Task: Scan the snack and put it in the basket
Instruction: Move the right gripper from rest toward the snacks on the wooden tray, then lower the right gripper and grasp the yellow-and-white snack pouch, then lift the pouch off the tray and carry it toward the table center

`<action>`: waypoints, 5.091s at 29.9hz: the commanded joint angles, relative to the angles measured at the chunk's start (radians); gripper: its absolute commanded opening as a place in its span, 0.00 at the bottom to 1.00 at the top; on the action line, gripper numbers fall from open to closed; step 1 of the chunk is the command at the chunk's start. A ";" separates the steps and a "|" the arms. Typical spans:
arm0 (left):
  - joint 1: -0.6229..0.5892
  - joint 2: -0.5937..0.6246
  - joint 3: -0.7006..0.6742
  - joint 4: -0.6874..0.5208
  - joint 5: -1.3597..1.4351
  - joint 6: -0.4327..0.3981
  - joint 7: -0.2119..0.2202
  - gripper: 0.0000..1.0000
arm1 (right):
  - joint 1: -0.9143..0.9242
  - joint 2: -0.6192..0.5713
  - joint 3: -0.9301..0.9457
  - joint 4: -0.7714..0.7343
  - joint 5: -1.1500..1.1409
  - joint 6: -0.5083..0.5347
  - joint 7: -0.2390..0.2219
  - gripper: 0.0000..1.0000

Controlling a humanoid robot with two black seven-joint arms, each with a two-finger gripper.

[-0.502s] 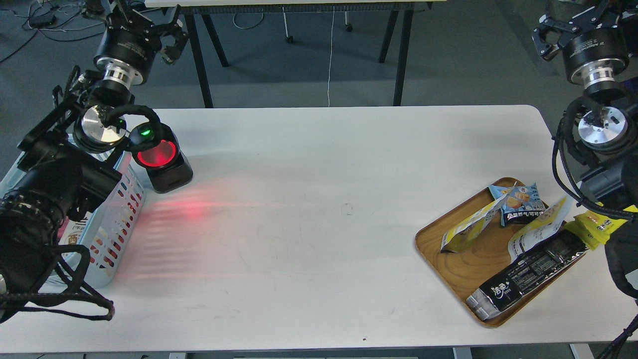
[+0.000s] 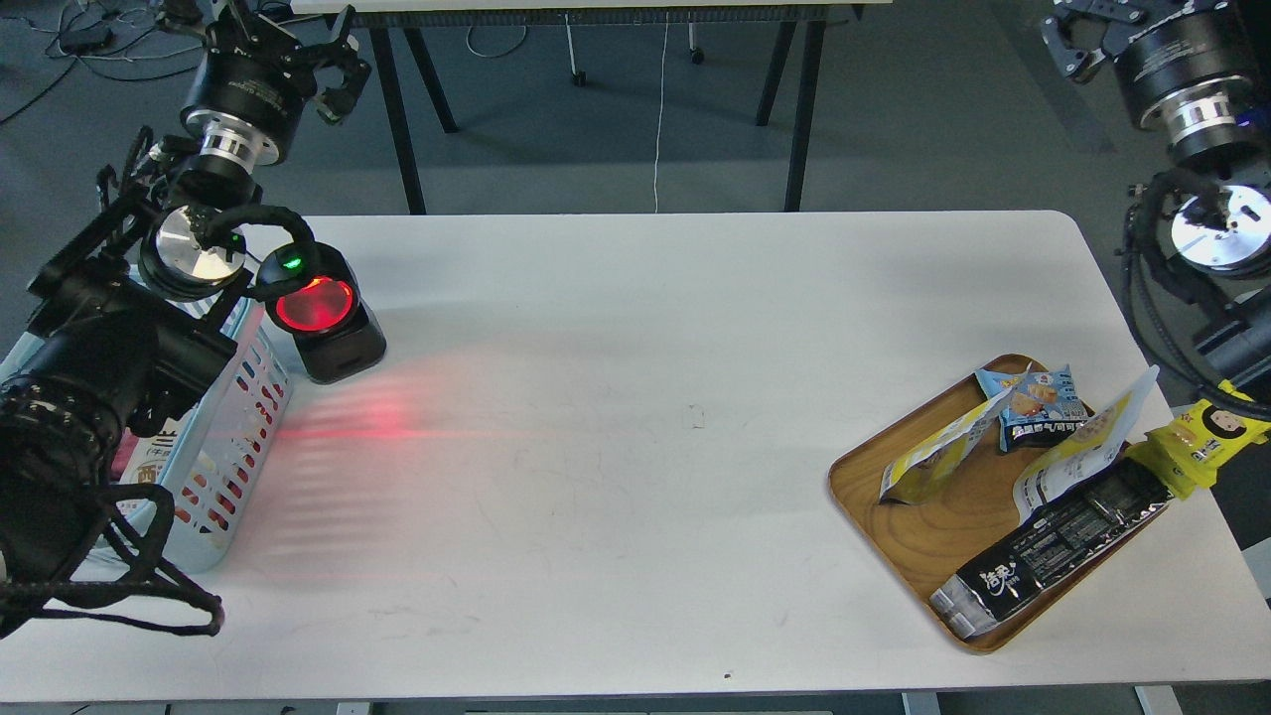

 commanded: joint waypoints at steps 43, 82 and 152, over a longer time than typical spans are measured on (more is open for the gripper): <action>0.031 0.048 0.000 -0.009 0.004 0.000 0.000 1.00 | 0.846 -0.198 -1.289 0.969 -1.744 -0.187 0.053 0.97; 0.028 0.051 0.002 -0.002 0.005 0.000 0.002 1.00 | 0.742 -0.218 -1.454 0.900 -2.078 -0.247 0.053 0.28; 0.033 0.059 0.002 0.003 0.008 0.000 0.006 1.00 | 0.694 0.471 -1.187 0.514 -1.745 -0.294 0.053 0.76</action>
